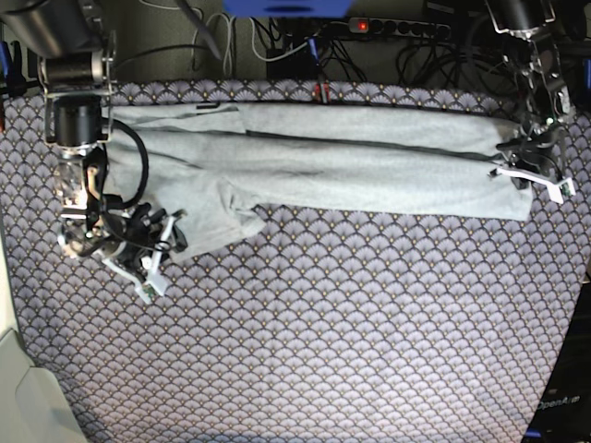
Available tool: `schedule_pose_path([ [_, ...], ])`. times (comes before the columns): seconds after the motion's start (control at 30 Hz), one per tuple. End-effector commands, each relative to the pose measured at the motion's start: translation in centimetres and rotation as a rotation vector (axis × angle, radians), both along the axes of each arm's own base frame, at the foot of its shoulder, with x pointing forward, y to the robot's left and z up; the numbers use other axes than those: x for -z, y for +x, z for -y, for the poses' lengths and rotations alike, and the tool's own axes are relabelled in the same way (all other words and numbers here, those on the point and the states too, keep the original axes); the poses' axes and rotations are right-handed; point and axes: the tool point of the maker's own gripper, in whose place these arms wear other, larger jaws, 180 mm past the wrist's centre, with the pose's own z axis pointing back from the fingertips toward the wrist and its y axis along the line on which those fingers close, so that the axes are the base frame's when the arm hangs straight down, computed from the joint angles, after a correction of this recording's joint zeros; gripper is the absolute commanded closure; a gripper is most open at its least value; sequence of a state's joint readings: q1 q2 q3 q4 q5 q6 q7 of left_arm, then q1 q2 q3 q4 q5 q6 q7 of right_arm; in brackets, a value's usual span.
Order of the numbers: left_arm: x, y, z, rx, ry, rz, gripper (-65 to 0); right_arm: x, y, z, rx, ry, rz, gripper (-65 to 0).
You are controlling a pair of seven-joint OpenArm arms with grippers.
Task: Fold the T-shirt properly
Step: 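Grasp the sleeve with the right gripper and tuck it onto the folded shirt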
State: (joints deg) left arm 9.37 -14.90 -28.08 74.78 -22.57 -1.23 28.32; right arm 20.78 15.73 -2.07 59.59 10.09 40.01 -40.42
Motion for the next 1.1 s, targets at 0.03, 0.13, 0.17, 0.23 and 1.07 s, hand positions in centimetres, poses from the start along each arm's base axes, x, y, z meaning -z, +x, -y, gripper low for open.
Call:
schedule_pose_path([
  [0.03,0.9,-0.8,-0.1,-0.006,-0.008,-0.065,-0.4,-1.7,1.5,-0.1,0.0,0.012,0.052,-25.5],
  [0.13,0.8,-0.8,0.0,-0.005,-0.009,-0.064,-0.4,-1.5,1.3,-0.1,0.0,0.012,0.048,-18.4],
  [0.17,0.8,-0.8,0.0,-0.005,-0.009,-0.064,-0.4,-1.5,1.2,-0.2,-0.002,0.012,0.049,-13.2],
  [0.23,0.8,-0.8,0.0,-0.006,-0.012,-0.062,-0.4,-1.4,1.2,-0.2,-0.002,0.009,0.043,0.0],
  [1.07,0.8,-0.8,0.0,-0.007,-0.012,-0.059,-0.4,-8.4,-12.3,2.6,0.032,-0.169,0.23,0.0],
])
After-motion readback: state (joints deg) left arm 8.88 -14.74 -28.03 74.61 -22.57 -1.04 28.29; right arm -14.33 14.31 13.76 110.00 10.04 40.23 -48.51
